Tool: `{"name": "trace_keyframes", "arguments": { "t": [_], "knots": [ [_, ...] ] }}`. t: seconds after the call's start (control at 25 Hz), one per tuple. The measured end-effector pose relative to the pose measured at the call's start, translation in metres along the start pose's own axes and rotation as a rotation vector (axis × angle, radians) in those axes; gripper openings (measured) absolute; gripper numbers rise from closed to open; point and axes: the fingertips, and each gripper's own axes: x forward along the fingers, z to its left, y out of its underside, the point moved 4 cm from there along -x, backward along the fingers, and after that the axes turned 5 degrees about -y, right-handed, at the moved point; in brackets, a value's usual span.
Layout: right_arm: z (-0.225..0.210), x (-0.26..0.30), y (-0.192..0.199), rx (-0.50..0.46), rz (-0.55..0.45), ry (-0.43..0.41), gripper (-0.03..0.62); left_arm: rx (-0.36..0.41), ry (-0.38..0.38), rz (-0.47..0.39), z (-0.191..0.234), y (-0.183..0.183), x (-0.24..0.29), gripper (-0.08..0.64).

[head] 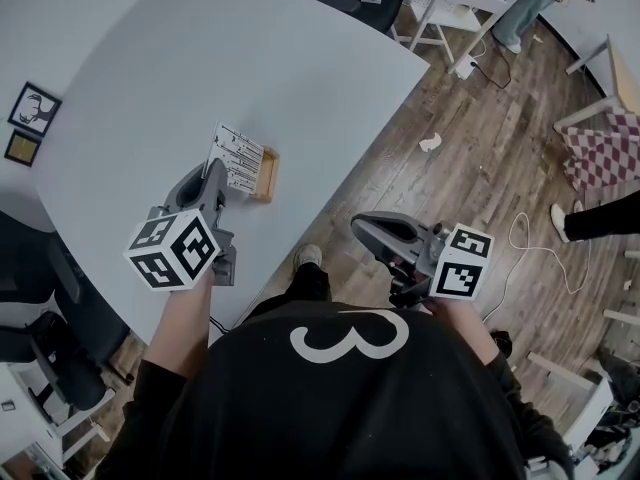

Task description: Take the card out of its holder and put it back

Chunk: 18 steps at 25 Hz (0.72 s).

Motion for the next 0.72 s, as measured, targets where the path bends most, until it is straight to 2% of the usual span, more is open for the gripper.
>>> {"name": "trace_keyframes", "arguments": {
  "t": [0.72],
  "knots": [
    [0.0004,-0.0070,0.0019,0.006,-0.027,0.003,0.006,0.004,-0.073,0.029,-0.0078,0.0014,0.0006,0.026]
  ]
}}
